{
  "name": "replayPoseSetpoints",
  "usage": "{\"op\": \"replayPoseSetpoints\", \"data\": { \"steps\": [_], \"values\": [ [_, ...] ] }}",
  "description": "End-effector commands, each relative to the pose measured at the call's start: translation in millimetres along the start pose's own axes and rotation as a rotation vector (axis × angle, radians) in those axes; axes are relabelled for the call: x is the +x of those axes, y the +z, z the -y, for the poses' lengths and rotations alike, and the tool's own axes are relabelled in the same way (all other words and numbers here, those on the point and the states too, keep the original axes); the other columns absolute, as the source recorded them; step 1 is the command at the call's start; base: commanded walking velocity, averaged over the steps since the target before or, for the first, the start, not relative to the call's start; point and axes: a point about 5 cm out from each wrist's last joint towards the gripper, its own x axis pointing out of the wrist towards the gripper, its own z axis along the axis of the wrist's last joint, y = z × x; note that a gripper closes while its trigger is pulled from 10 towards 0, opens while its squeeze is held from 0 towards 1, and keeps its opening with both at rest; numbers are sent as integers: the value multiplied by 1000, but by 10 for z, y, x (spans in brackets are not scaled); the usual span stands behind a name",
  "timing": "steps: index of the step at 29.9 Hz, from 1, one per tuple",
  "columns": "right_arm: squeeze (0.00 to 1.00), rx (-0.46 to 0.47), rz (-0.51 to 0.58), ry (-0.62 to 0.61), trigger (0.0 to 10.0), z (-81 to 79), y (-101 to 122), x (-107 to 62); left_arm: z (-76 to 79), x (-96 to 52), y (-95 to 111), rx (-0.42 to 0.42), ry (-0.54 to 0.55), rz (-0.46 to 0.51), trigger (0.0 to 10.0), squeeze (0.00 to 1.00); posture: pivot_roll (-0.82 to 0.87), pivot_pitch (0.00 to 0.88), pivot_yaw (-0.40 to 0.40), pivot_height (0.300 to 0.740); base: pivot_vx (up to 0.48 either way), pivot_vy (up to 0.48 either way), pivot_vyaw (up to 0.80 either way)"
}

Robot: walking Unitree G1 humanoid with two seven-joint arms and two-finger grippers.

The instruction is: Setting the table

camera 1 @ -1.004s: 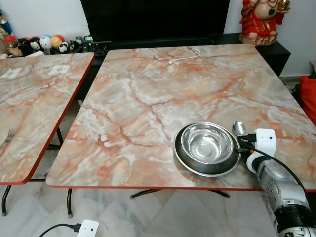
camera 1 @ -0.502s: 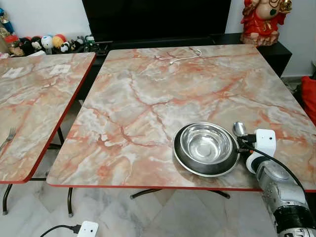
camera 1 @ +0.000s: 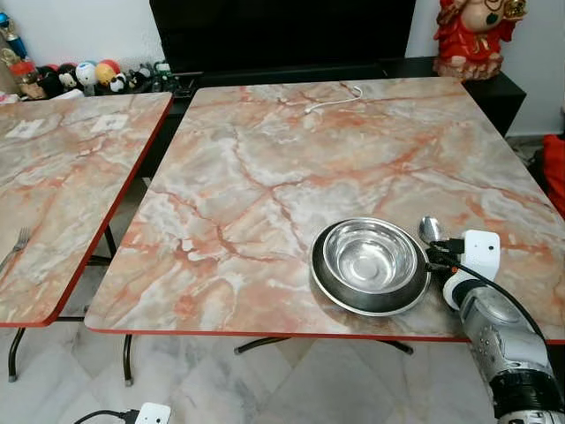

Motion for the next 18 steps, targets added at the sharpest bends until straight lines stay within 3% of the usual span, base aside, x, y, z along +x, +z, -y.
{"op": "replayPoseSetpoints", "data": {
  "steps": [1,5,18],
  "values": [
    [0,22,29,-13,10000,9,28,-23,-41,-5,-31,-6,5,-25,10000,0,-149,45,99,740,0,0,0],
    [0,43,79,-8,10000,-3,83,-32,-41,-3,-21,-4,5,-24,10000,0,-149,45,100,740,0,0,0],
    [0,53,381,65,10000,-152,382,-132,-23,3,1,-12,7,-17,10000,0,-153,41,91,740,0,0,0]
  ]
}}
